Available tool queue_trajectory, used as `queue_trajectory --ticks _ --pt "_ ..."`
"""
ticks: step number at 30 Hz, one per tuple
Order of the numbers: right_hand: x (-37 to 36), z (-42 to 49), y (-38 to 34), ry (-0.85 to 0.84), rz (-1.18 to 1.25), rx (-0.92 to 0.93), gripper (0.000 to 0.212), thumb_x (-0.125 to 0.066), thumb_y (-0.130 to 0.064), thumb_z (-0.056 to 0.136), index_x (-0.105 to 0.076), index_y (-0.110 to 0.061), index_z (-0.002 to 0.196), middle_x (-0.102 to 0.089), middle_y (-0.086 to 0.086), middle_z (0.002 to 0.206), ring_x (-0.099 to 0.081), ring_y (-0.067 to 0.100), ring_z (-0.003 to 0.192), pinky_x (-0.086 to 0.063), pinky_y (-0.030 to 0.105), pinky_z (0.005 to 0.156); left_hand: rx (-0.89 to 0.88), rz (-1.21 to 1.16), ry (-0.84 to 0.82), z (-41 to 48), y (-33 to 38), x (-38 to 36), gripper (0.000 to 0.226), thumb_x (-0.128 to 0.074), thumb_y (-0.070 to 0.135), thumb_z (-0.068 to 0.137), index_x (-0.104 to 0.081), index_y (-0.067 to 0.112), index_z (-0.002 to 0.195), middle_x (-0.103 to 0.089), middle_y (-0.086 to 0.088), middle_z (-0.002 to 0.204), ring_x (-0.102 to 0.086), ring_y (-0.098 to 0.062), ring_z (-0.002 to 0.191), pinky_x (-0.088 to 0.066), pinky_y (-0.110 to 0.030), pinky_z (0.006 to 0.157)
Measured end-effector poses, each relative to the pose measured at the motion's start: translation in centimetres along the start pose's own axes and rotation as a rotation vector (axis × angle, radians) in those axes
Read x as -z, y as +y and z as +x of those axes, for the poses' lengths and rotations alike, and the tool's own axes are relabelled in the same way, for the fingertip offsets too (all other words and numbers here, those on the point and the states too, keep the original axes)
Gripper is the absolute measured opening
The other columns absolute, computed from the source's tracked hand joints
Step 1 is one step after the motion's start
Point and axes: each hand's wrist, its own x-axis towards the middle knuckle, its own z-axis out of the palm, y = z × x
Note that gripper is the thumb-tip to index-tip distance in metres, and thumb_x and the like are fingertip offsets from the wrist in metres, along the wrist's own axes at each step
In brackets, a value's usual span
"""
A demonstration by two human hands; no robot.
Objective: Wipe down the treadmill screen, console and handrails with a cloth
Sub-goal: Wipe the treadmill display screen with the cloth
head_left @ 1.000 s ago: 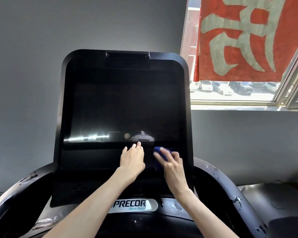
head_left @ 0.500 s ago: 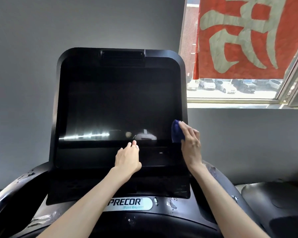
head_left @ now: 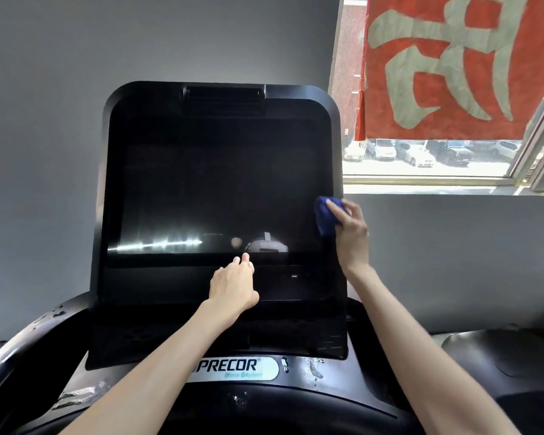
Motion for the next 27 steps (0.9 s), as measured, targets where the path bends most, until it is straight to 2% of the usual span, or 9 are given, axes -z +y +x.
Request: queue_trajectory --ticks 2,4,7,10,13,15,19,22,27 --pt "-0.1 2.8 -1.2 0.020 0.068 -0.037 0.036 -0.051 0.004 0.091 -0.061 -0.008 0.123 -0.051 0.012 0.130 -0.050 0.014 0.110 -0.027 -0.009 0.084 -0.002 -0.010 0.002 -0.1 0.0 0.0 0.074 -0.049 0.000 0.081 -0.023 0.014 0.149 -0.030 -0.006 0.151 -0.043 -0.020 0.130 -0.037 -0.033 0.104" --pt "-0.4 2.9 -1.3 0.060 0.050 -0.030 0.038 -0.049 0.007 0.090 -0.061 -0.008 0.123 -0.051 0.012 0.133 -0.047 0.012 0.111 -0.026 -0.010 0.085 -0.011 -0.016 0.003 -0.1 -0.2 -0.1 0.074 -0.049 0.000 0.081 -0.023 0.014 0.149 -0.029 -0.006 0.152 -0.043 -0.021 0.129 -0.038 -0.033 0.103" --pt "-0.8 -1.1 0.6 0.064 -0.006 0.021 0.045 -0.052 0.011 0.086 -0.063 -0.013 0.123 -0.050 0.010 0.133 -0.054 0.024 0.116 -0.036 0.018 0.102 -0.021 -0.023 0.001 -0.1 -0.3 -0.3 0.074 -0.048 0.000 0.080 -0.023 0.014 0.149 -0.026 -0.006 0.153 -0.042 -0.023 0.130 -0.036 -0.034 0.105" --pt "-1.1 -8.0 2.8 0.054 -0.066 0.011 0.058 -0.057 0.017 0.079 -0.062 -0.020 0.124 -0.050 0.007 0.131 -0.057 0.029 0.114 -0.046 0.035 0.098 -0.034 -0.023 0.006 0.0 -0.5 -0.5 0.074 -0.048 0.000 0.079 -0.025 0.015 0.148 -0.025 -0.006 0.154 -0.040 -0.021 0.131 -0.034 -0.035 0.108" --pt "-0.4 -13.8 3.3 0.026 -0.141 -0.038 0.071 -0.061 0.021 0.070 -0.061 -0.024 0.124 -0.053 0.004 0.124 -0.063 0.028 0.103 -0.054 0.034 0.081 -0.052 -0.025 0.029 -0.1 -0.5 -0.6 0.074 -0.048 0.001 0.079 -0.025 0.013 0.148 -0.024 -0.005 0.155 -0.038 -0.021 0.133 -0.032 -0.035 0.110" --pt "0.0 -15.6 3.4 -0.011 -0.166 -0.078 0.074 -0.063 0.022 0.066 -0.062 -0.026 0.123 -0.056 0.003 0.117 -0.066 0.025 0.091 -0.055 0.032 0.070 -0.079 -0.015 0.025 -0.3 -0.6 -0.7 0.075 -0.047 0.000 0.079 -0.023 0.013 0.149 -0.014 -0.003 0.158 -0.027 -0.021 0.141 -0.028 -0.036 0.114" --pt "0.6 -18.8 3.4 -0.128 -0.111 -0.191 0.073 -0.062 0.021 0.066 -0.064 -0.027 0.121 -0.056 -0.001 0.105 -0.061 0.013 0.085 -0.047 0.021 0.069 -0.159 -0.052 -0.017 -0.2 -1.4 -0.8 0.076 -0.042 -0.003 0.078 -0.020 0.010 0.150 -0.001 0.001 0.160 -0.005 -0.018 0.147 -0.020 -0.039 0.118" --pt "0.1 -21.3 3.2 -0.253 -0.209 -0.201 0.064 -0.063 0.018 0.067 -0.068 -0.023 0.115 -0.059 0.003 0.104 -0.060 0.023 0.091 -0.055 0.031 0.073 -0.184 -0.145 0.020 -0.6 -2.1 -0.9 0.075 -0.038 -0.010 0.074 -0.028 0.006 0.147 -0.008 -0.001 0.159 -0.009 -0.016 0.147 -0.021 -0.036 0.118" --pt "-1.4 -20.7 0.6 -0.270 -0.337 -0.378 0.042 -0.073 0.001 0.069 -0.071 -0.016 0.107 -0.059 0.008 0.089 -0.057 0.028 0.069 -0.050 0.035 0.051 -0.179 -0.214 0.126 -2.9 -3.1 -2.7 0.065 -0.038 -0.009 0.076 -0.049 0.012 0.136 -0.048 -0.001 0.141 -0.041 -0.018 0.132 -0.033 -0.031 0.111"
